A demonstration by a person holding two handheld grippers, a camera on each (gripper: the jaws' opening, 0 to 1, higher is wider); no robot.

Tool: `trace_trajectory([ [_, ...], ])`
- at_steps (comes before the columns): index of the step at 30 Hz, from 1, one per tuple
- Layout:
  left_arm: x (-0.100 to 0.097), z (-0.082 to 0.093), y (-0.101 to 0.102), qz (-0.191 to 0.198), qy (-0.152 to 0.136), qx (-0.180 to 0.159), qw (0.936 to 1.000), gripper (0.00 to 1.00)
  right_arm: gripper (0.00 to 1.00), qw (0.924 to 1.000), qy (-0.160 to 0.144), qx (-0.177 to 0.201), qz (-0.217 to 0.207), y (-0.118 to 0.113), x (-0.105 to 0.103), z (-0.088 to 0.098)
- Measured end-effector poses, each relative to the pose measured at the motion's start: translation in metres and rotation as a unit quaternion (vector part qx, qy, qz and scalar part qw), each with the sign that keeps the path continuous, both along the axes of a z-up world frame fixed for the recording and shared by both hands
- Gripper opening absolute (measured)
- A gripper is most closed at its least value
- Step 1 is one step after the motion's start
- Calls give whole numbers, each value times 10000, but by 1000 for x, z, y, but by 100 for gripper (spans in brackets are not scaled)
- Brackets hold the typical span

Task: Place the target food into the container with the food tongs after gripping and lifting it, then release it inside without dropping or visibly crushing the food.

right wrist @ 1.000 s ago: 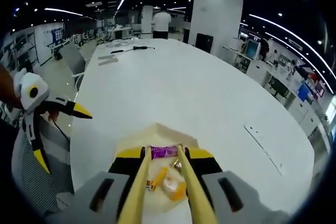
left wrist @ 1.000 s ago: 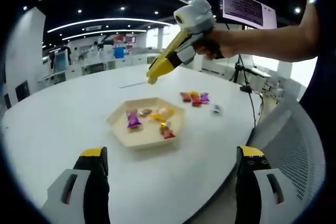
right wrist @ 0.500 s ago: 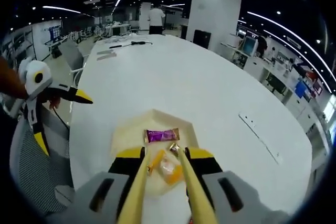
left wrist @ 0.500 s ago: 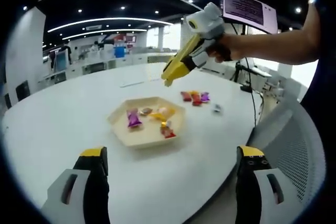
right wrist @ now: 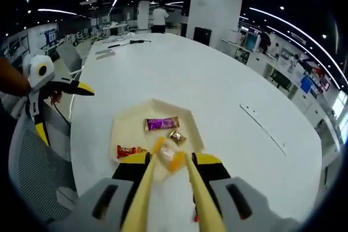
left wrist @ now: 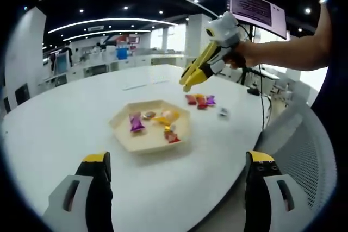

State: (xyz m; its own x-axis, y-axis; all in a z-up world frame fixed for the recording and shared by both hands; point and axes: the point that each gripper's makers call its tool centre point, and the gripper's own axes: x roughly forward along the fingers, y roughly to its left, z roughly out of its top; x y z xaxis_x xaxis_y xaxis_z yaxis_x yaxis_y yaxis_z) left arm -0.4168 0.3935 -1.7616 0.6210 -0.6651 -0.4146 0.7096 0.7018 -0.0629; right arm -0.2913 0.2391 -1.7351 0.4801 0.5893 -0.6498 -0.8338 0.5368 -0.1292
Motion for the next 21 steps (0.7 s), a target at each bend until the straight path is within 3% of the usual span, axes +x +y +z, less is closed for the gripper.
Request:
trace_trajectory([
  [21, -1, -3, -1, -45, 59, 56, 10000, 99, 30, 9986, 3, -37, -526, -69, -17, -6],
])
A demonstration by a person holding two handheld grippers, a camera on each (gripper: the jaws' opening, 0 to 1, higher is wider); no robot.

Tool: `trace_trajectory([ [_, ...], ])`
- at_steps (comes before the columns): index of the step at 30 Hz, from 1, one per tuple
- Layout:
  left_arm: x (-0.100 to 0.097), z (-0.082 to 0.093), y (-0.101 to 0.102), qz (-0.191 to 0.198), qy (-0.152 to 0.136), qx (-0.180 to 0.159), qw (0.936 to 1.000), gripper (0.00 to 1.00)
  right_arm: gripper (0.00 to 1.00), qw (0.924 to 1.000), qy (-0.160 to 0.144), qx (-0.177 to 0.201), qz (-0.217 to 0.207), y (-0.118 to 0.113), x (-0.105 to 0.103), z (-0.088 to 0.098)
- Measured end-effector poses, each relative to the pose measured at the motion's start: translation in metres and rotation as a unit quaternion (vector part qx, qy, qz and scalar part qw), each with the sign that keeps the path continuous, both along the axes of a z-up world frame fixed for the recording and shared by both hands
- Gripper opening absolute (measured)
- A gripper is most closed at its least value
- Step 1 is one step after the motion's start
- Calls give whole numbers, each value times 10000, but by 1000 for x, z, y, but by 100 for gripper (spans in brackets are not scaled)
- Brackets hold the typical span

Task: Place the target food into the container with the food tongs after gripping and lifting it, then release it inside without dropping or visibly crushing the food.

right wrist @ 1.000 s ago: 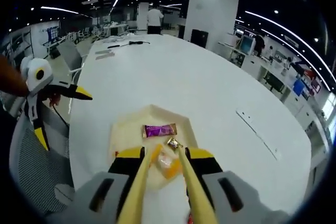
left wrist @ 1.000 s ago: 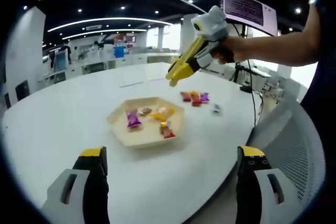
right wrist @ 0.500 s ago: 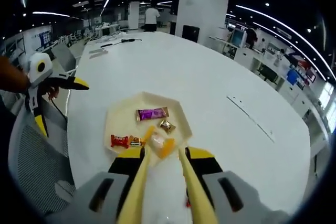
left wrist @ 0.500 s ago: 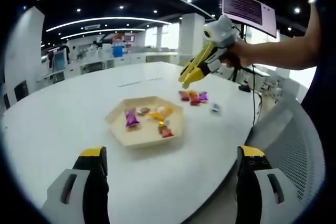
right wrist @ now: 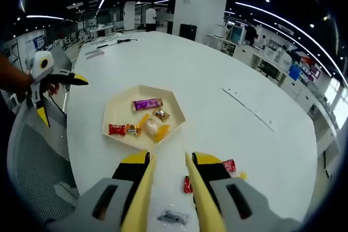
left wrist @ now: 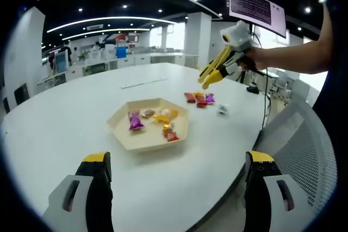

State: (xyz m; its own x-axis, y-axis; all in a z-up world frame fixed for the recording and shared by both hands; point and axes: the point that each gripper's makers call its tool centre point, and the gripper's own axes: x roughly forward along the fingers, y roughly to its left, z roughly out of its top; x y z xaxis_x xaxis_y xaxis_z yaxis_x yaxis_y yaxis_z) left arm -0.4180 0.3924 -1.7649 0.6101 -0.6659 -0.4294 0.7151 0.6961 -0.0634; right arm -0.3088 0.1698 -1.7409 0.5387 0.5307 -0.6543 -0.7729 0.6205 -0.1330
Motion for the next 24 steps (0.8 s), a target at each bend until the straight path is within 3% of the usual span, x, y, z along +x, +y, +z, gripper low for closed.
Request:
trace_trajectory([
  [24, -2, -1, -1, -60, 9, 22, 10000, 99, 30, 9987, 9, -25, -514, -74, -27, -1],
])
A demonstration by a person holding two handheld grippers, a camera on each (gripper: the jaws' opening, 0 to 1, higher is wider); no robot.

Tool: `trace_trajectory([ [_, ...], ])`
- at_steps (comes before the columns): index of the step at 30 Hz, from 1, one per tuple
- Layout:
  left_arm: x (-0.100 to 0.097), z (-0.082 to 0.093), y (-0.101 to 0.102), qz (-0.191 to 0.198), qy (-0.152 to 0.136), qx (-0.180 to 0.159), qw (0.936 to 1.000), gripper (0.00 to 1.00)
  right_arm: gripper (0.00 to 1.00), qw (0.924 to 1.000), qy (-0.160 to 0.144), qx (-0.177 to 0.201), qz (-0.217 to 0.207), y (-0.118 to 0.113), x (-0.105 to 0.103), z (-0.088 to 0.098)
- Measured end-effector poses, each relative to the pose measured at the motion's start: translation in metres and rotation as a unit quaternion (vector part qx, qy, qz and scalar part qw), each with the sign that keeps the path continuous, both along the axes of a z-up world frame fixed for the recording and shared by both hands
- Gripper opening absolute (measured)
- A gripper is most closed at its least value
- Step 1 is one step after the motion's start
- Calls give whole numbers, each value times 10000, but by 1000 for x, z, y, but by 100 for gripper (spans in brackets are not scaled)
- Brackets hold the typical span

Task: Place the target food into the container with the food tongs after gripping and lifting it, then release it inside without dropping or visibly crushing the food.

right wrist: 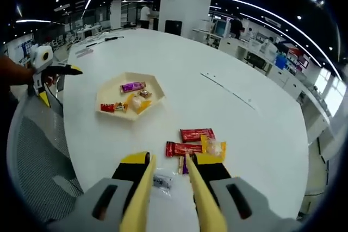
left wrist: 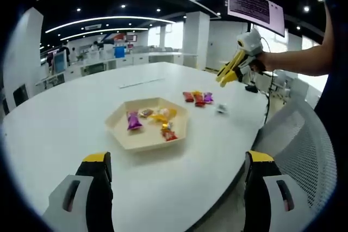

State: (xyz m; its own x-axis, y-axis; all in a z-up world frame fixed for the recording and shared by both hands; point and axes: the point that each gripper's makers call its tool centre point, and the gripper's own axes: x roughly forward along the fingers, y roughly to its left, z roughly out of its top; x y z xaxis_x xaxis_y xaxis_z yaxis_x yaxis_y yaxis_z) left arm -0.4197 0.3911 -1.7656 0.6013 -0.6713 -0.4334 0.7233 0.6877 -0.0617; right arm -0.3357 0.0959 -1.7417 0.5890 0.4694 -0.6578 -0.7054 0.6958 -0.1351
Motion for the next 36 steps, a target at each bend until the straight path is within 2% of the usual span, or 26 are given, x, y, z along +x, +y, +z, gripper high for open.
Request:
trace_trajectory([
  [2, 0, 0, 0, -5, -6, 10, 10000, 98, 30, 9999, 28, 156, 4, 0, -1, 1],
  [13, 0, 0, 0, 3, 0, 20, 10000, 98, 30, 9998, 23, 157, 92, -5, -10, -7],
  [17, 0, 0, 1, 24, 8, 1, 10000, 98, 30, 9991, -34, 77, 420, -5, -15, -17],
  [27, 1, -1, 1, 40, 11, 19, 10000, 98, 29, 9973, 134, -18, 719, -10, -22, -39],
  [30, 1, 0, 1, 42, 1, 17, 10000, 98, 29, 9957, 76, -57, 926, -6, -24, -40],
  [36, 1, 0, 2, 59, 1, 10, 10000, 98, 29, 9948, 221, -189, 975, -8, -25, -55],
])
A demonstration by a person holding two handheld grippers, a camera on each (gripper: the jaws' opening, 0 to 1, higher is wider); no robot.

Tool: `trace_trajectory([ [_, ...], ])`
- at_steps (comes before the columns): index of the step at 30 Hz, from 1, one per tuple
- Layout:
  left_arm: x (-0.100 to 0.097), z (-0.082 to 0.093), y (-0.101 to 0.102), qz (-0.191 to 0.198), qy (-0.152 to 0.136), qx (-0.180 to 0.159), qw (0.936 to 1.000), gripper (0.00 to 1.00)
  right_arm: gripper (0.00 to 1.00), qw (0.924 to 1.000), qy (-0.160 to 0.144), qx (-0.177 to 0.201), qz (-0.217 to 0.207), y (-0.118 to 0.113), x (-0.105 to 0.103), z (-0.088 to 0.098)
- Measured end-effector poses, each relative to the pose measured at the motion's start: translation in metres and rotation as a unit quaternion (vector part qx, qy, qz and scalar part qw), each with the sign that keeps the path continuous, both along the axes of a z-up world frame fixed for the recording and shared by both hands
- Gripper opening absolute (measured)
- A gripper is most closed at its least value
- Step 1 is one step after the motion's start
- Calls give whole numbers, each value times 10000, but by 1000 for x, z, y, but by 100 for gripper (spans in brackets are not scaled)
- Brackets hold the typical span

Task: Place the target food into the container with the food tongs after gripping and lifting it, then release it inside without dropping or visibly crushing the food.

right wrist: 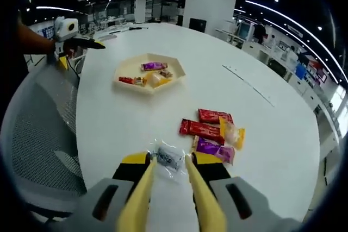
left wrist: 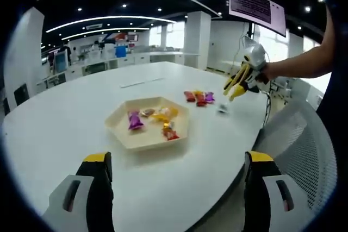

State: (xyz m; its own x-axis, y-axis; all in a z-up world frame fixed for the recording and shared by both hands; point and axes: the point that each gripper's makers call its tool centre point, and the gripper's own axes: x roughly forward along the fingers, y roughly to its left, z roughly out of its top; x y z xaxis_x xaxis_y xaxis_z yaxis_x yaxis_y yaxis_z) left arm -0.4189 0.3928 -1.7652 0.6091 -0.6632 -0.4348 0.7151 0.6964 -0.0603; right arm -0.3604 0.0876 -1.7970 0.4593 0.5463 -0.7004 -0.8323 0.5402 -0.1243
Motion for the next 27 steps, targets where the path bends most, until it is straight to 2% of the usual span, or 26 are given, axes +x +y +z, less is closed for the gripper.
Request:
trace_trajectory([
  [7, 0, -1, 0, -9, 19, -1, 10000, 98, 30, 9999, 123, -24, -15, 2, -1, -9],
  [18, 0, -1, 1, 18, 41, -11, 10000, 97, 29, 9990, 301, -282, 165, 10, -7, -26],
  [21, 0, -1, 0, 13, 44, -18, 10000, 97, 30, 9988, 364, -301, 87, 13, -8, -29],
  [22, 0, -1, 0, 6, 51, -15, 10000, 96, 30, 9986, 474, -232, -28, 15, -9, -31],
  [24, -1, -1, 0, -9, 42, -1, 10000, 96, 30, 9982, 590, -62, 12, 25, -12, -29],
  [27, 0, -2, 0, -1, 46, -7, 10000, 96, 29, 9985, 474, -150, 245, 38, -15, -26],
])
